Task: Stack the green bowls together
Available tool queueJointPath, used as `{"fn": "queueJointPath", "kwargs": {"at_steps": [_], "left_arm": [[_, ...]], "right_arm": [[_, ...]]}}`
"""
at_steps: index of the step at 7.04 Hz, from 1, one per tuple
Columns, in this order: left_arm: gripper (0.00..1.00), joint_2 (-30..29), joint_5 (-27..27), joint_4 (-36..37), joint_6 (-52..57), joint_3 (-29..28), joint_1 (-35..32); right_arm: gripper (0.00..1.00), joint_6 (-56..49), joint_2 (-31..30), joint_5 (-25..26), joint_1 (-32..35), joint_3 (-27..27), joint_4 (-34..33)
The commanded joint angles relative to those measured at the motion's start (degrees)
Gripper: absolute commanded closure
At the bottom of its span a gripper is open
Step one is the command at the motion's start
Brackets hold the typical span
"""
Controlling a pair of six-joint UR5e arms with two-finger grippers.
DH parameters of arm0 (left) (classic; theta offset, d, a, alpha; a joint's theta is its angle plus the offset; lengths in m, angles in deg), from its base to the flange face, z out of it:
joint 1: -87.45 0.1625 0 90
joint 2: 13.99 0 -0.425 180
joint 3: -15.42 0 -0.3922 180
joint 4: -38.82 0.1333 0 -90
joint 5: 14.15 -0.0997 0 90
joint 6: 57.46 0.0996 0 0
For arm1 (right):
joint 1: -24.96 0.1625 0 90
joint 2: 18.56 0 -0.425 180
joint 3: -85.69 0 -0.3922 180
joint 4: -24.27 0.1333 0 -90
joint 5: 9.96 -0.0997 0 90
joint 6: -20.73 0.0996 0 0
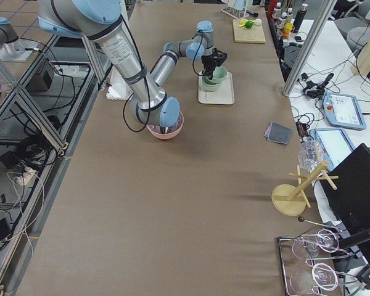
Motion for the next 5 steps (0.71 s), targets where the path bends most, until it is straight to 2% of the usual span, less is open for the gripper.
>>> {"fn": "queueJointPath", "kwargs": {"at_steps": [1, 5], "left_arm": [[0.00, 0.11, 0.00, 0.00, 0.06, -0.03, 0.00], [0.00, 0.55, 0.08, -0.09, -0.03, 0.05, 0.00]], "right_arm": [[1.00, 0.18, 0.07, 1.63, -1.70, 0.80, 0.12], [1.00, 0.18, -0.10, 1.72, -2.14, 0.89, 0.13]]}}
